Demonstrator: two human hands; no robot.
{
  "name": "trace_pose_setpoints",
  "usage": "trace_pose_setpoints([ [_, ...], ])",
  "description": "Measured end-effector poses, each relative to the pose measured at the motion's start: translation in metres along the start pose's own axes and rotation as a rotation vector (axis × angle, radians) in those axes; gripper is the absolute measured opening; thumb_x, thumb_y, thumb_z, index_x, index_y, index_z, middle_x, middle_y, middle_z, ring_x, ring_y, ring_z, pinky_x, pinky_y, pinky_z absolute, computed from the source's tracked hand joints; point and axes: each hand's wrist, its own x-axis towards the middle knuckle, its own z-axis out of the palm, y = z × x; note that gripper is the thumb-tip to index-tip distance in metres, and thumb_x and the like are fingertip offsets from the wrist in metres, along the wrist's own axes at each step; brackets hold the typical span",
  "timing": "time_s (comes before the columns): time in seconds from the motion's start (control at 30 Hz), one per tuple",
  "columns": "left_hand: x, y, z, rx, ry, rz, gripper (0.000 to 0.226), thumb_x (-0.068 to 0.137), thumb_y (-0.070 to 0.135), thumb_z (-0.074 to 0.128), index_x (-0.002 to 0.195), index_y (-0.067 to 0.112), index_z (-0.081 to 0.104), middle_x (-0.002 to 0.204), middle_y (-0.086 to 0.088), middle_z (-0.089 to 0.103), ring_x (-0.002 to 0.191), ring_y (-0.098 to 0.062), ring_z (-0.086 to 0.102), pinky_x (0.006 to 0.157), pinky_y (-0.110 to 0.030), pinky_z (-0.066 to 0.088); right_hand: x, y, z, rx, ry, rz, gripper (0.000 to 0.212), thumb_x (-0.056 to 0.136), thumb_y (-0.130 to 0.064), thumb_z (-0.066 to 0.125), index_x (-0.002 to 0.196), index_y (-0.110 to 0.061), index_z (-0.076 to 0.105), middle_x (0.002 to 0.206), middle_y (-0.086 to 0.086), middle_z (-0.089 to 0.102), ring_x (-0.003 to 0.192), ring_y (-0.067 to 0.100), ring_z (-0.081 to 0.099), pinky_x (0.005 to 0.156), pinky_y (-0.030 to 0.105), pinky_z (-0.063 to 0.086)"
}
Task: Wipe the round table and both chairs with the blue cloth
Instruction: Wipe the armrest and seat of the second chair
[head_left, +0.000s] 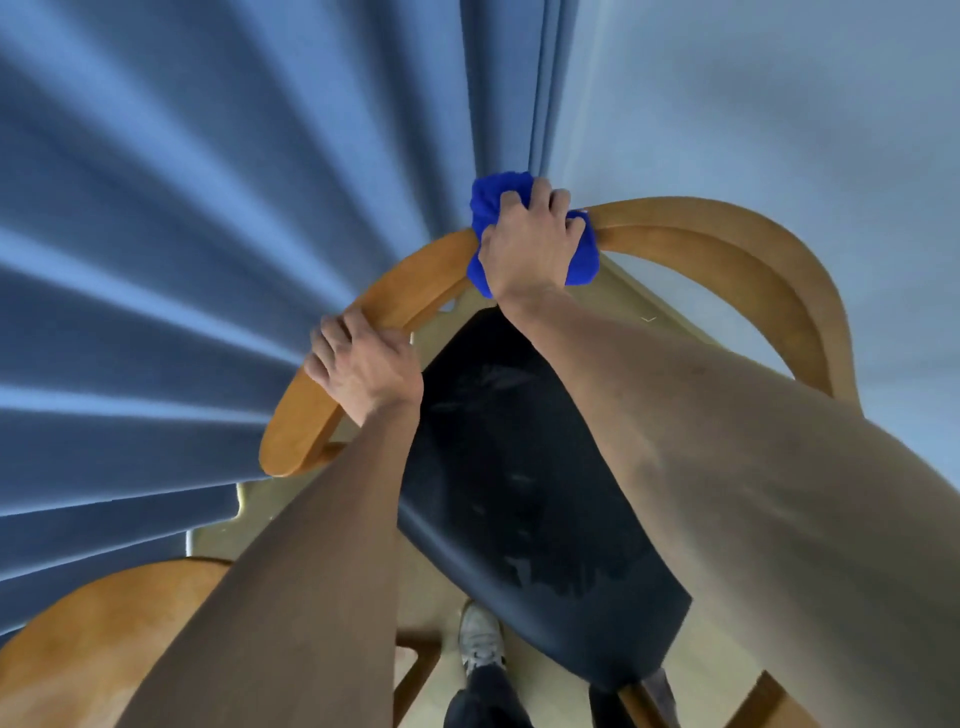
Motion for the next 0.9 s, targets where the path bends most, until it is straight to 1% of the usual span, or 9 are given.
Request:
trace_pose_setpoints([
  [0.07,0.001,0.023,0.005,0.039,-0.055,0.083,0.049,0.092,0.03,0.046,0.138,0.015,0.046,0.151,-0.016,0.037,0.142,-0.035,0.025,0.112,-0.05,0.021,0.02,0.024,-0.002,-0.038,0.045,0.065,0.021,0.091,-0.019,0.051,0.105,-0.014,0.065,0.142,0.009,0.046,0.123,0.031,0.044,0.091,0.046,0.035],
  [0.17,-0.001,0.059,0.016,0.107,-0.108,0.205,0.052,0.096,0.03,0.047,0.146,0.019,0.037,0.158,-0.018,0.022,0.147,-0.035,0.015,0.113,-0.051,0.018,0.034,0.047,-0.007,-0.095,0.07,0.032,0.021,0.087,-0.018,0.054,0.105,-0.016,0.065,0.14,0.006,0.048,0.125,0.031,0.043,0.09,0.047,0.034],
  [0.3,-0.019,0.105,0.028,0.065,-0.156,0.217,0.062,0.093,0.016,0.048,0.151,0.014,0.028,0.163,-0.017,0.009,0.15,-0.036,0.004,0.116,-0.05,0.018,0.028,0.05,-0.01,-0.069,0.07,-0.032,0.038,0.082,-0.011,0.054,0.118,-0.022,0.06,0.141,0.006,0.048,0.122,0.033,0.044,0.091,0.049,0.033],
  [0.4,-0.026,0.125,0.032,0.077,-0.193,0.215,0.069,0.091,0.016,0.053,0.153,0.014,0.023,0.163,-0.017,0.002,0.15,-0.036,0.0,0.118,-0.05,0.016,0.025,0.059,-0.016,-0.071,0.042,-0.052,0.039,0.082,-0.013,0.056,0.121,-0.021,0.06,0.145,0.008,0.045,0.123,0.034,0.044,0.092,0.05,0.034],
  [0.5,-0.027,0.134,0.031,0.063,-0.21,0.19,0.068,0.091,0.017,0.054,0.152,0.015,0.025,0.163,-0.018,0.002,0.15,-0.036,0.0,0.119,-0.052,0.014,0.02,0.083,-0.029,-0.078,0.046,-0.034,0.043,0.08,-0.016,0.061,0.123,-0.018,0.059,0.146,0.007,0.044,0.126,0.034,0.043,0.094,0.051,0.036],
  [0.6,-0.034,0.139,0.027,0.086,-0.231,0.209,0.063,0.093,0.018,0.052,0.151,0.017,0.029,0.163,-0.019,0.005,0.15,-0.037,0.004,0.118,-0.053,0.014,0.014,0.109,-0.045,-0.092,0.097,0.02,0.038,0.081,-0.014,0.059,0.119,-0.018,0.059,0.141,0.006,0.049,0.118,0.032,0.047,0.089,0.048,0.038],
  [0.67,-0.04,0.142,0.026,0.094,-0.25,0.233,0.057,0.093,0.017,0.05,0.148,0.017,0.034,0.162,-0.02,0.009,0.149,-0.038,0.008,0.117,-0.054,0.018,0.012,0.122,-0.055,-0.089,0.106,0.08,0.035,0.082,-0.015,0.057,0.117,-0.018,0.059,0.138,0.006,0.049,0.113,0.032,0.048,0.086,0.046,0.038],
  [0.83,-0.077,0.149,0.025,0.075,-0.286,0.343,0.058,0.087,0.014,0.052,0.143,0.018,0.038,0.156,-0.02,0.021,0.145,-0.036,0.02,0.112,-0.052,0.028,-0.003,0.17,-0.078,-0.033,0.162,0.316,0.03,0.087,-0.016,0.045,0.114,-0.016,0.058,0.133,0.006,0.051,0.108,0.03,0.048,0.083,0.043,0.036],
  [0.9,-0.096,0.147,0.026,0.077,-0.306,0.393,0.056,0.088,0.016,0.052,0.142,0.017,0.039,0.156,-0.02,0.021,0.143,-0.036,0.023,0.113,-0.05,0.027,-0.018,0.194,-0.085,0.018,0.172,0.46,0.031,0.089,-0.014,0.04,0.115,-0.015,0.057,0.131,0.006,0.05,0.108,0.029,0.047,0.083,0.041,0.035],
])
